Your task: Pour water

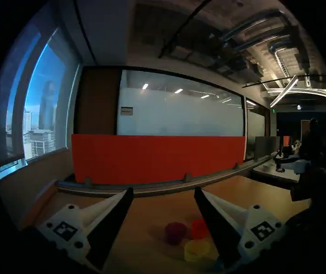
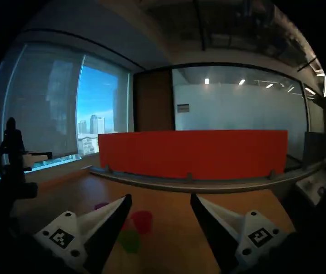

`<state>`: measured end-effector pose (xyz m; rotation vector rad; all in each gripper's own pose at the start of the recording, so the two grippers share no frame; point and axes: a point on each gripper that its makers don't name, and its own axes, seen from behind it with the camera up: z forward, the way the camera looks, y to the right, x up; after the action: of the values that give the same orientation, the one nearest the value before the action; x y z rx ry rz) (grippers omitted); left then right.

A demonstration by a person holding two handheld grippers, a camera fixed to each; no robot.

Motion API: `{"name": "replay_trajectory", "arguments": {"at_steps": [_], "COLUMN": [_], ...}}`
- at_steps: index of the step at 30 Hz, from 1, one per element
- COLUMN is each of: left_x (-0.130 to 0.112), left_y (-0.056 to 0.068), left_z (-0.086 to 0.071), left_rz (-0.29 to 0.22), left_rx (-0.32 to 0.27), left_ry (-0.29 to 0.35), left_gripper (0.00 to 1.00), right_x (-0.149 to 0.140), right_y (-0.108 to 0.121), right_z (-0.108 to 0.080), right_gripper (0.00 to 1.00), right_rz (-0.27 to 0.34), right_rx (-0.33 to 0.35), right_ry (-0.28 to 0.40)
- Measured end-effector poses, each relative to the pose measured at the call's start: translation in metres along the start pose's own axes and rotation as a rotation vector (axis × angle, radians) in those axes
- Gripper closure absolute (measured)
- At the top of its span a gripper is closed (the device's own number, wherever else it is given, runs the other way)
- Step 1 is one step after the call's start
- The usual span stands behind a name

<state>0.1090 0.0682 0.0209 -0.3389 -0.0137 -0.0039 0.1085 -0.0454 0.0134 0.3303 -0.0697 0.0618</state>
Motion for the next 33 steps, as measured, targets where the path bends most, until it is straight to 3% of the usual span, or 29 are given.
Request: {"name": "replay_trajectory", "arguments": {"at_steps": [9, 15, 21, 33], "left_x": [-0.006, -0.004, -0.007, -0.03], "left_y": [0.029, 0.034, 0.037, 0.05], "left_z": [-0.003, -0.007, -0.012, -0.024], "left_rz": [0.004, 0.029, 0.02, 0.063], "left_rx": [-0.147, -0.176, -0.203, -0.267], "left_ry": [-0.013, -0.018, -0.039, -0.1], "left_gripper": [0.01, 0.01, 0.01, 0.01], "right_x": [0.003, 0.002, -0.002, -0.02], "right_y": [-0.034, -0.038, -0.045, -0.056], "right_z": [-0.005, -0.005, -0.004, -0.003], "right_gripper": [0.01, 0.01, 0.01, 0.0], "right_rz": [-0.018, -0.034, -0.043, -0.036], "right_rx": [0.172, 0.188, 0.218, 0.279], "right_ry": [-0.008, -0.02, -0.044, -0.126]}}
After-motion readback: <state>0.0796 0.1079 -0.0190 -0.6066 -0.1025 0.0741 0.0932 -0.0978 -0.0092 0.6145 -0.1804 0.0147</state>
